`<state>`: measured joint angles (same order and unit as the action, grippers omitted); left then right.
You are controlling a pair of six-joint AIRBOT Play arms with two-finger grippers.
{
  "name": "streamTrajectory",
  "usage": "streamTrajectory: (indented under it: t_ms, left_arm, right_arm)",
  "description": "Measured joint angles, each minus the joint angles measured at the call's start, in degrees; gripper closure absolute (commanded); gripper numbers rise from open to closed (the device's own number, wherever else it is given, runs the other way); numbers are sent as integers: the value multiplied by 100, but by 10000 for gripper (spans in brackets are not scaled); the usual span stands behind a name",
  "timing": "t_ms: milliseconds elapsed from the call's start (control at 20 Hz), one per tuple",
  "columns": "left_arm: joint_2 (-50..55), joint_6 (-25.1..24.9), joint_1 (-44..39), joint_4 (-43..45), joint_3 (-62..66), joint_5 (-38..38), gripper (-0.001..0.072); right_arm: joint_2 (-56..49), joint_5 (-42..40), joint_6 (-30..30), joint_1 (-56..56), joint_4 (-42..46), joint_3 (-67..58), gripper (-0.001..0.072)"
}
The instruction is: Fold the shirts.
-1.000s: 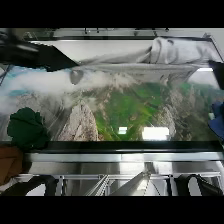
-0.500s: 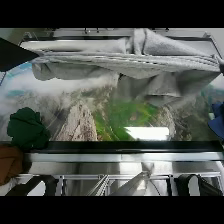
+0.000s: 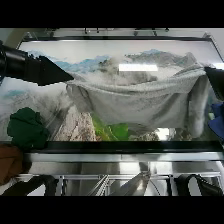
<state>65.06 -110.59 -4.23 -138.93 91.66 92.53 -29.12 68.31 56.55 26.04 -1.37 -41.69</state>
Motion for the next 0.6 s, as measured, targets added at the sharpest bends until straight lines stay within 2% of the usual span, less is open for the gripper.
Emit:
streamTrajectory:
  t_ms: [250, 400, 450, 500, 550, 600]
  left_arm:
    - [826, -356, 295, -20, 0, -544, 683]
    - [1722, -612, 352, -44, 0, -1351, 684]
    - [2004, -664, 369, -52, 2, -1690, 684]
    - [2262, -708, 396, -85, 2, -2015, 684]
    - [2511, -745, 435, 31, 4, -2409, 681]
    - [2723, -756, 470, 24, 4, -2684, 525]
  right_arm:
    - [-1067, -874, -186, -459, 754, 0, 693]
    - [-2376, -1950, -859, -957, 841, -59, 692]
    - [-2844, -2216, -1082, -1051, 776, -146, 649]
    - [-3292, -2402, -1257, -1110, 710, -280, 410]
    - [-3777, -2686, -1403, -1130, 671, -479, 268]
    - [-4218, -2754, -1506, -1128, 640, -710, 269]
